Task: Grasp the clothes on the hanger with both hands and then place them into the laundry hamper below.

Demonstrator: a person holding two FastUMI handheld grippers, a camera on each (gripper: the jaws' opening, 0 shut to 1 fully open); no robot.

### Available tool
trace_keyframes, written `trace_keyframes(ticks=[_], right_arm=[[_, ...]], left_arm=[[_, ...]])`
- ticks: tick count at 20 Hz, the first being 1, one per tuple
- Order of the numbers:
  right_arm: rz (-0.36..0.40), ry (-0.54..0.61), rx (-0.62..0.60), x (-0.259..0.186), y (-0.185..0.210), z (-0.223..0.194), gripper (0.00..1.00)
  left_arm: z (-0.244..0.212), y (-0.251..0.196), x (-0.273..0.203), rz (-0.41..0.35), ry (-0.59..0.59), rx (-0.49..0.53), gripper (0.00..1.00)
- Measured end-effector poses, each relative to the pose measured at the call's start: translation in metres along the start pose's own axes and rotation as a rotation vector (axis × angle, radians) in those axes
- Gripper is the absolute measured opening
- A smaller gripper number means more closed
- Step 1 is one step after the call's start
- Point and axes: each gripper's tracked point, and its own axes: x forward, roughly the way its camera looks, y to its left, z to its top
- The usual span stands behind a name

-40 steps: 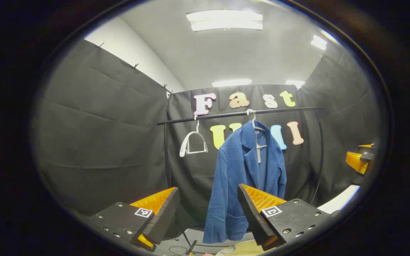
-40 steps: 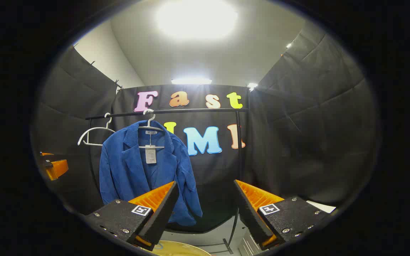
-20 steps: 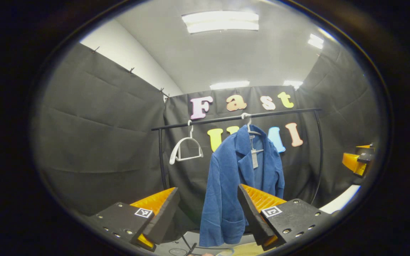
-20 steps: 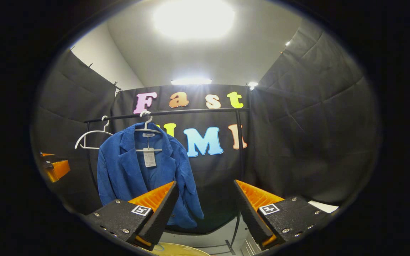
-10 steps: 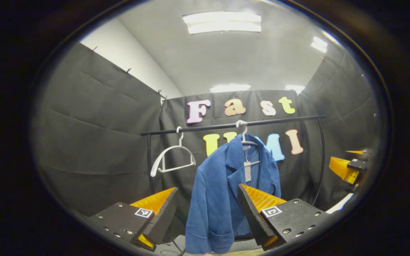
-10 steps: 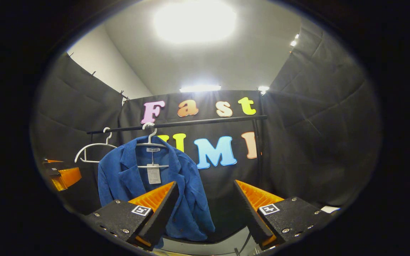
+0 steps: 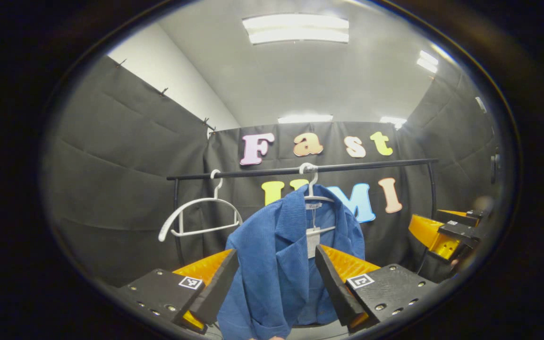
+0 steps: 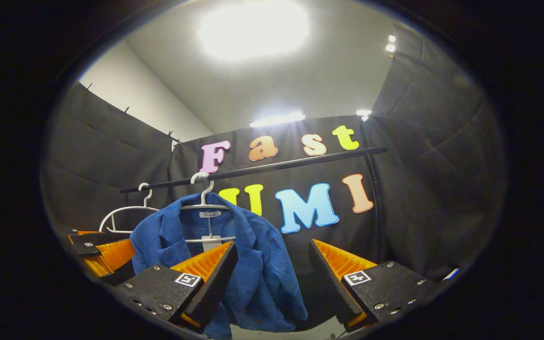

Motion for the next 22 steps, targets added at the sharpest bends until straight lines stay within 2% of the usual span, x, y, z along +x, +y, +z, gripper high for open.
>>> trace_keyframes(ticks=[2,3,4,5,6,7,10,11,12,13,17,18,19,20,22], right_arm=[[0.015,0.003,-0.004,0.016,0.000,-0.005,0.94],[0.026,0.005,-0.005,0.025,0.002,-0.008,0.94],[0.037,0.010,-0.004,0.032,0.004,-0.013,0.94],[0.046,0.017,0.000,0.039,0.005,-0.017,0.94],[0.055,0.025,0.005,0.046,0.005,-0.022,0.94],[0.064,0.035,0.011,0.053,0.006,-0.027,0.93],[0.080,0.056,0.029,0.076,0.007,-0.043,0.93],[0.086,0.062,0.031,0.083,0.007,-0.048,0.94],[0.091,0.068,0.030,0.090,0.008,-0.054,0.93],[0.099,0.077,0.028,0.096,0.009,-0.060,0.94],[0.154,0.130,0.047,0.116,0.021,-0.085,0.94],[0.167,0.139,0.054,0.121,0.024,-0.091,0.94],[0.171,0.146,0.057,0.125,0.026,-0.096,0.94],[0.173,0.158,0.061,0.129,0.029,-0.102,0.94],[0.198,0.185,0.076,0.135,0.037,-0.114,0.94]], left_arm=[[-0.005,-0.006,0.016,0.013,0.002,-0.004,0.94],[-0.009,-0.008,0.023,0.022,0.004,-0.001,0.99],[-0.012,-0.008,0.029,0.035,0.006,-0.001,0.99],[-0.017,-0.011,0.037,0.041,0.012,-0.004,0.94],[-0.021,-0.017,0.044,0.040,0.021,-0.009,0.99],[-0.026,-0.022,0.051,0.039,0.030,-0.007,0.94],[-0.038,-0.034,0.076,0.041,0.047,0.018,0.94],[-0.044,-0.035,0.081,0.053,0.060,0.027,0.99],[-0.051,-0.034,0.087,0.067,0.075,0.033,0.94],[-0.056,-0.033,0.093,0.080,0.085,0.035,0.99],[-0.073,-0.030,0.109,0.117,0.109,0.048,0.99],[-0.075,-0.029,0.113,0.127,0.110,0.056,0.94],[-0.078,-0.027,0.117,0.140,0.109,0.061,0.99],[-0.080,-0.025,0.120,0.156,0.107,0.061,0.94],[-0.085,-0.022,0.127,0.180,0.104,0.052,0.94]])
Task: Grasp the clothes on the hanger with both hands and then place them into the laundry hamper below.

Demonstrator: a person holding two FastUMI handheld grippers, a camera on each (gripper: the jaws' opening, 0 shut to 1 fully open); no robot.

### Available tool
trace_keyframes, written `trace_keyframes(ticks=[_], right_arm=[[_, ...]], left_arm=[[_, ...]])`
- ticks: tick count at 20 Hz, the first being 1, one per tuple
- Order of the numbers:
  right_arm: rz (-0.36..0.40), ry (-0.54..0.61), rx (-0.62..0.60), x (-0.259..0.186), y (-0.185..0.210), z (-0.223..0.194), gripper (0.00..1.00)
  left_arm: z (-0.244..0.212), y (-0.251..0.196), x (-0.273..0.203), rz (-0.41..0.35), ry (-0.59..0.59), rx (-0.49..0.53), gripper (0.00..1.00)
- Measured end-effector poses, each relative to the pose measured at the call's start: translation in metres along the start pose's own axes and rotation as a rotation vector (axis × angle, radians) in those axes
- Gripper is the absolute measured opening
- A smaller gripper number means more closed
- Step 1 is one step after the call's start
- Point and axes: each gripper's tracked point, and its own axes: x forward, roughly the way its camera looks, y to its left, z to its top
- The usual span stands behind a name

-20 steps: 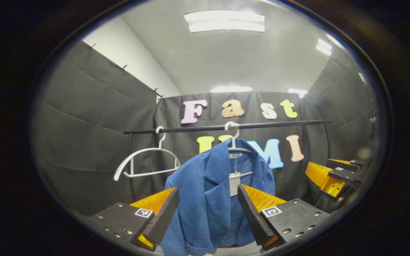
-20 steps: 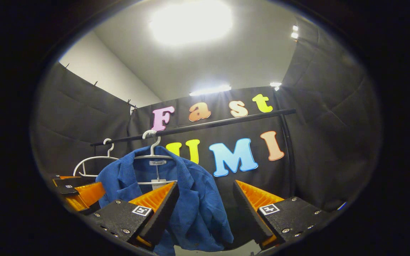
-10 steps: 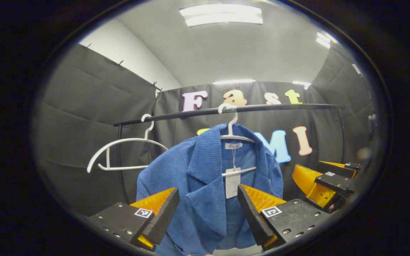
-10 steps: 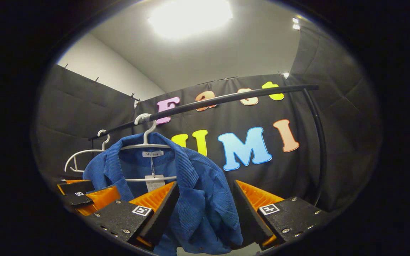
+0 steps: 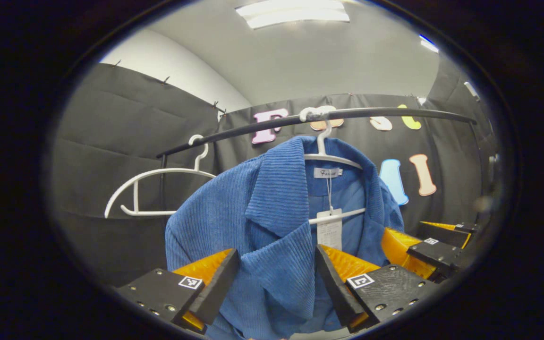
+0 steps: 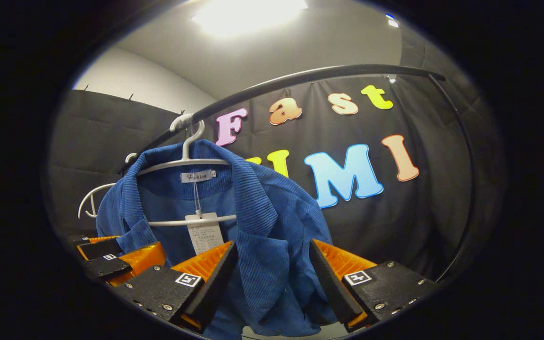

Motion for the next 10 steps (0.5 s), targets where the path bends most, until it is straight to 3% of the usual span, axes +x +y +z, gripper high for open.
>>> trace_keyframes(ticks=[2,4,5,6,10], right_arm=[[0.016,0.034,0.004,0.011,0.004,-0.015,0.94],[0.014,0.081,0.012,0.021,0.008,-0.032,0.95],[0.007,0.101,0.017,0.027,0.008,-0.040,0.95],[-0.003,0.119,0.023,0.031,0.005,-0.047,0.94],[0.013,0.152,0.067,0.038,0.008,-0.060,0.83]], left_arm=[[-0.004,-0.001,0.007,0.016,-0.001,0.005,0.99],[-0.009,0.000,0.013,0.036,0.000,0.017,0.94],[-0.012,0.003,0.014,0.048,0.002,0.019,0.99],[-0.016,0.003,0.014,0.052,0.012,0.018,0.94],[-0.031,0.012,0.024,0.068,0.049,0.026,0.99]])
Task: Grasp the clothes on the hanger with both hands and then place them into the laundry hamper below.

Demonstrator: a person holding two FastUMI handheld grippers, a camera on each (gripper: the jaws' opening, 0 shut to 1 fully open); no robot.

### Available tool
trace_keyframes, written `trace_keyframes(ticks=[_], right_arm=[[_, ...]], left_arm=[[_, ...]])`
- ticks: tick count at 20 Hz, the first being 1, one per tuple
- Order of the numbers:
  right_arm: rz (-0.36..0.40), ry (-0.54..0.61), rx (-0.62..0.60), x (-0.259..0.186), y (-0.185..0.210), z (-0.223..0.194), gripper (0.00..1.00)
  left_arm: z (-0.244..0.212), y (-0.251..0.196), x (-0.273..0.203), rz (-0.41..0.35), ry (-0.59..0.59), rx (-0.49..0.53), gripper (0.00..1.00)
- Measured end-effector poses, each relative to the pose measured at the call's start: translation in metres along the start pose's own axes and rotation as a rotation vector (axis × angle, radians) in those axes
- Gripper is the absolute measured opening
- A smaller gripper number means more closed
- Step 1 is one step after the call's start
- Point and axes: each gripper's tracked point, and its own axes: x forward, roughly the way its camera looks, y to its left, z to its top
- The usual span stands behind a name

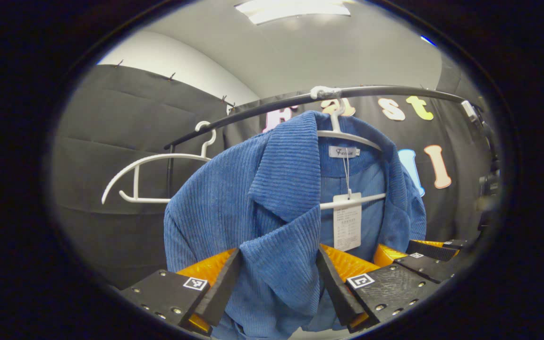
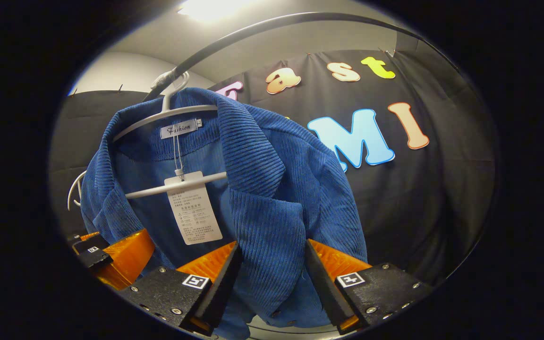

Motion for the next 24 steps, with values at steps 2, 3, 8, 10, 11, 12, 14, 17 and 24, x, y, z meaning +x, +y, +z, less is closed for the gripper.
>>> trace_keyframes(ticks=[2,3,8,10,11,12,14,17,24], right_arm=[[0.016,0.008,0.001,0.006,-0.001,-0.001,0.75],[0.019,0.011,0.001,0.009,-0.004,0.000,0.70],[-0.016,-0.032,-0.008,0.003,-0.019,0.016,0.04],[-0.008,-0.048,-0.004,-0.007,-0.019,0.021,0.02],[-0.011,-0.069,0.001,-0.010,-0.024,0.030,0.02],[-0.021,-0.092,0.006,-0.012,-0.028,0.040,0.02],[-0.034,-0.142,0.020,-0.023,-0.033,0.061,0.01],[-0.033,-0.197,0.037,-0.033,-0.038,0.089,0.02],[-0.076,-0.331,-0.019,-0.059,-0.053,0.148,0.02]], left_arm=[[-0.006,0.002,0.001,0.000,0.011,0.019,0.91],[-0.005,0.006,0.002,0.015,0.009,0.031,0.84],[-0.006,0.012,0.007,-0.010,0.016,0.033,0.48],[-0.006,0.020,0.004,0.009,0.006,0.033,0.19],[-0.003,0.018,0.002,-0.013,0.001,0.042,0.05],[-0.002,0.019,0.000,-0.027,-0.002,0.053,0.04],[0.004,0.021,-0.005,-0.044,-0.012,0.060,0.01],[0.023,0.029,-0.027,-0.061,-0.035,0.051,0.01],[0.085,0.049,-0.071,-0.077,-0.134,0.102,0.05]])
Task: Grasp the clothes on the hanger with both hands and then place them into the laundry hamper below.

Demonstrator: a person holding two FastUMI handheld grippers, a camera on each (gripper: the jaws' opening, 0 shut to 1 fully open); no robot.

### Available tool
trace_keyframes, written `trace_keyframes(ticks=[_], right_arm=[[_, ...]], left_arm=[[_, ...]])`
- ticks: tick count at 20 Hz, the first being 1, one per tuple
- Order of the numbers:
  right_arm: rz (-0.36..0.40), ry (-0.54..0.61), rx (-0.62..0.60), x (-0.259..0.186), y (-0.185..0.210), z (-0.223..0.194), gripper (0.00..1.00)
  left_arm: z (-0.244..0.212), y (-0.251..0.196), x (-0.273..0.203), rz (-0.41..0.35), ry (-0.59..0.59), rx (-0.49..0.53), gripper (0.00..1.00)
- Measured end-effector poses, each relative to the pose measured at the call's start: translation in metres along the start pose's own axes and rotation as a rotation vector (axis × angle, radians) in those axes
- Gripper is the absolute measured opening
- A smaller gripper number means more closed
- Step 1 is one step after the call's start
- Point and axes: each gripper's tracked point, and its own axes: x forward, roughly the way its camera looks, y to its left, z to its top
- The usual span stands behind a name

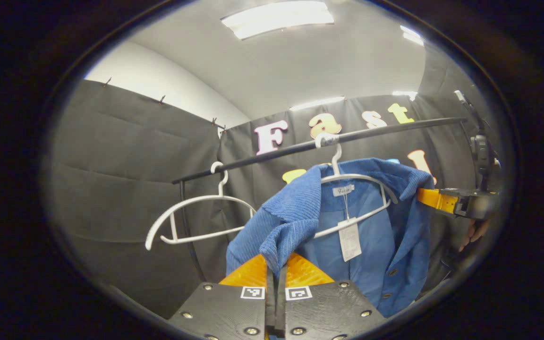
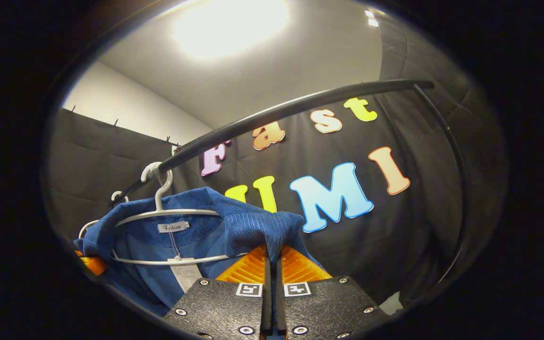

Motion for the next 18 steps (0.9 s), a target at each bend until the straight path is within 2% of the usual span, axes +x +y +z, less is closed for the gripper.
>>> trace_keyframes(ticks=[2,3,5,6,7,8,9,12,13,14,18], right_arm=[[-0.008,-0.024,-0.016,0.005,-0.005,0.012,0.02],[-0.014,-0.033,-0.025,0.007,-0.008,0.016,0.02],[-0.024,-0.053,-0.045,0.010,-0.014,0.026,0.02],[-0.027,-0.064,-0.058,0.012,-0.016,0.031,0.02],[-0.032,-0.072,-0.075,0.014,-0.019,0.035,0.02],[-0.037,-0.082,-0.088,0.018,-0.023,0.039,0.02],[-0.042,-0.087,-0.099,0.023,-0.027,0.042,0.02],[-0.051,-0.104,-0.136,0.040,-0.040,0.047,0.02],[-0.053,-0.114,-0.147,0.046,-0.045,0.049,0.02],[-0.055,-0.123,-0.155,0.050,-0.049,0.050,0.02],[-0.063,-0.125,-0.183,0.067,-0.054,0.043,0.02]], left_arm=[[0.011,0.008,-0.003,0.003,-0.019,0.001,0.06],[0.014,0.013,-0.002,0.005,-0.022,-0.004,0.01],[0.026,0.027,-0.001,0.021,-0.037,-0.011,0.01],[0.030,0.036,0.000,0.033,-0.043,-0.010,0.05],[0.036,0.043,0.003,0.037,-0.049,-0.015,0.00],[0.042,0.050,0.007,0.042,-0.063,-0.020,0.05],[0.049,0.058,0.013,0.049,-0.079,-0.017,0.01],[0.068,0.078,0.025,0.073,-0.118,0.013,0.05],[0.072,0.080,0.030,0.070,-0.124,0.022,0.05],[0.073,0.081,0.033,0.059,-0.128,0.028,0.01],[0.077,0.094,0.056,0.029,-0.136,0.062,0.01]])
